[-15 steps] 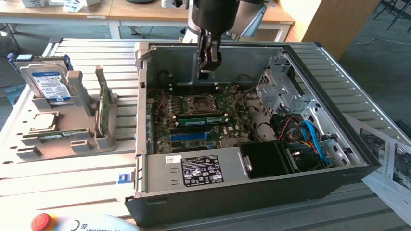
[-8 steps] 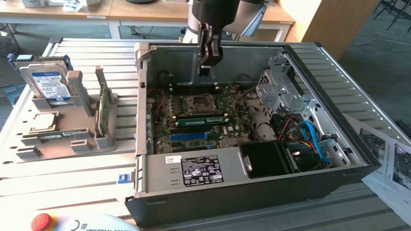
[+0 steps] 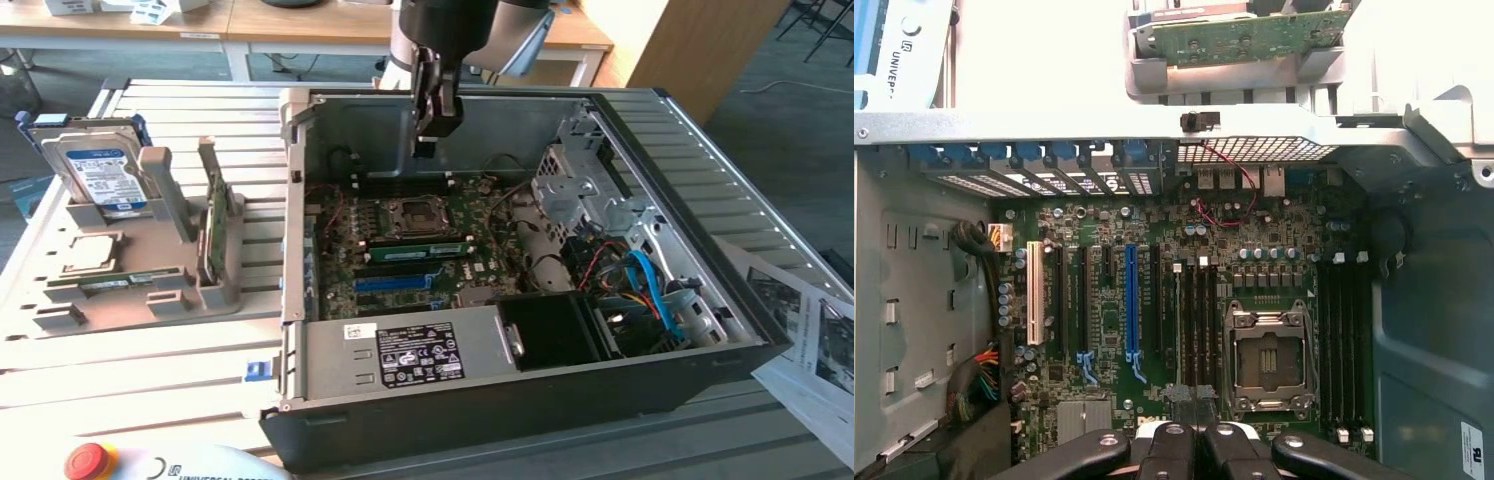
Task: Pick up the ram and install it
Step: 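Press down the ram until it locks into place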
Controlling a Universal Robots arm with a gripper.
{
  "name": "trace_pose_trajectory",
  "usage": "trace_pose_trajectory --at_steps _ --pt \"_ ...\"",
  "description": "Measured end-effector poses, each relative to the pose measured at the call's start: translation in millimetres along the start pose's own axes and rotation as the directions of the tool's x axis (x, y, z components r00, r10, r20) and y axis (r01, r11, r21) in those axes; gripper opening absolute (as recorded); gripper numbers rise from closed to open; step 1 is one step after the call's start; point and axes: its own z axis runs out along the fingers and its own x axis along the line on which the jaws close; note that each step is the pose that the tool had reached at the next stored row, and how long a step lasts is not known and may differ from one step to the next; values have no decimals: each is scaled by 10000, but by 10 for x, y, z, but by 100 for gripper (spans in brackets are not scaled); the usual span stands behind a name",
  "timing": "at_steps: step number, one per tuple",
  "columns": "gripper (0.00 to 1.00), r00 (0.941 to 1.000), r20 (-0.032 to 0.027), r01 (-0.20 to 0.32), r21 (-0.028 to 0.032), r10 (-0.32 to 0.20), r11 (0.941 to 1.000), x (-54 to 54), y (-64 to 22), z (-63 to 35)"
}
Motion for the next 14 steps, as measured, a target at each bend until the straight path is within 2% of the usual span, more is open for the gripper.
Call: trace_pose_trajectory --at_steps 8,14 --pt "11 10000 0 -13 0 13 10000 0 0 0" --pt "11 9981 23 -615 1 615 9981 0 0 2"
